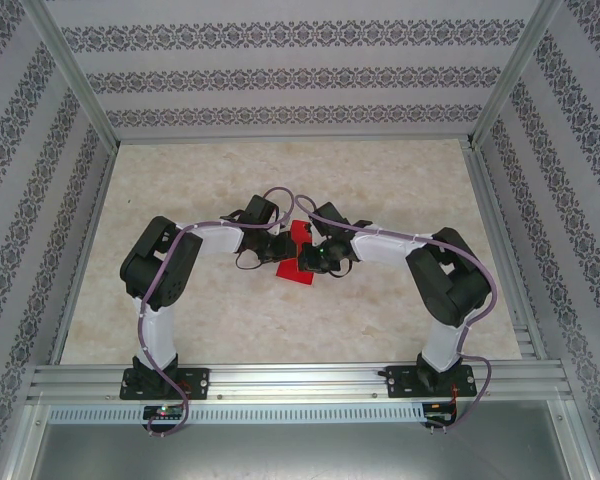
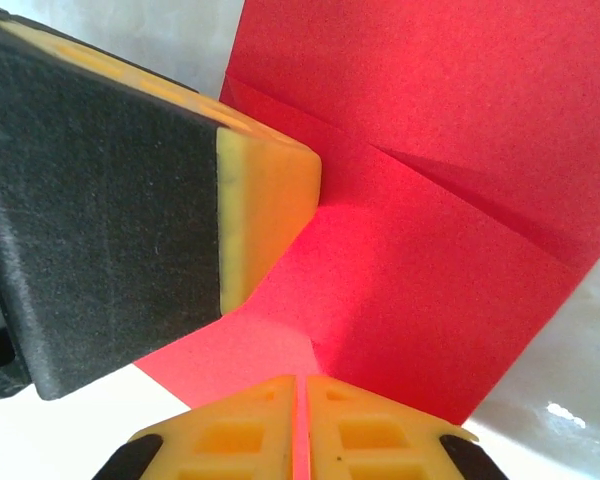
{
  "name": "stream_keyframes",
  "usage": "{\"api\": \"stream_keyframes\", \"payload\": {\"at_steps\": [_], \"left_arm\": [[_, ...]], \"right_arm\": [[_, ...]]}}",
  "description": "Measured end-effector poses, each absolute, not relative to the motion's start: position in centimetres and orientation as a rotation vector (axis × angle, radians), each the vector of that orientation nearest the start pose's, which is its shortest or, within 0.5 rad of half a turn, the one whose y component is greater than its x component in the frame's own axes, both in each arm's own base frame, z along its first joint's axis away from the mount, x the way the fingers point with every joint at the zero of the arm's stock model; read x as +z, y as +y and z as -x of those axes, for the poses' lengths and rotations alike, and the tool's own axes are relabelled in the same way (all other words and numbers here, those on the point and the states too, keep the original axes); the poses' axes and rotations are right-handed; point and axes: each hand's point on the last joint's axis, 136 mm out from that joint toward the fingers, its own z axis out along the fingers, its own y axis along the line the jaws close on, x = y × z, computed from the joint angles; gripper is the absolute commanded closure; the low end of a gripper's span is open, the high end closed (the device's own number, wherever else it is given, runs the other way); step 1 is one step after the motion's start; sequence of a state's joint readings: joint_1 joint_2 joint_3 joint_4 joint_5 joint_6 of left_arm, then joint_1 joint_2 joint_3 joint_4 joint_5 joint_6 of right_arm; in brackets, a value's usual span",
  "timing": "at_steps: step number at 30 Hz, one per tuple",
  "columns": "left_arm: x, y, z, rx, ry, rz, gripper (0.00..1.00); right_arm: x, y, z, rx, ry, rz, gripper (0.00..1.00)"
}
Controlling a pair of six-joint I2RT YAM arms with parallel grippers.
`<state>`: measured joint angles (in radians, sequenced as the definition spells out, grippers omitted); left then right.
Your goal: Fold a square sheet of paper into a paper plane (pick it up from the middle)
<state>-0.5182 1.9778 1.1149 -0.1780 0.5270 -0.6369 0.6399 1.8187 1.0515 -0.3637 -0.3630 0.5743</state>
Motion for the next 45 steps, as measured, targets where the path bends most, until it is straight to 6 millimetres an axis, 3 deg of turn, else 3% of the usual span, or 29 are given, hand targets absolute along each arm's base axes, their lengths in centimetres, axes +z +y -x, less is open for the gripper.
{"api": "stream_keyframes", "payload": {"at_steps": [8, 24, 45], "left_arm": [[1.7, -29.4, -34.1, -1.045, 2.803, -0.038, 0.91], [1.7, -29.4, -34.1, -1.046, 2.807, -0.019, 0.91], [1.6, -29.3, -34.2, -1.046, 2.812, 0.001, 0.92]], "right_arm": [[1.7, 28.4, -28.0, 0.763, 2.916, 0.252, 0.87], [2.5, 29.2, -28.2, 0.760, 2.895, 0.326, 0.87], [1.2, 28.7, -27.5, 0.730, 2.909, 0.391, 0.88]]}}
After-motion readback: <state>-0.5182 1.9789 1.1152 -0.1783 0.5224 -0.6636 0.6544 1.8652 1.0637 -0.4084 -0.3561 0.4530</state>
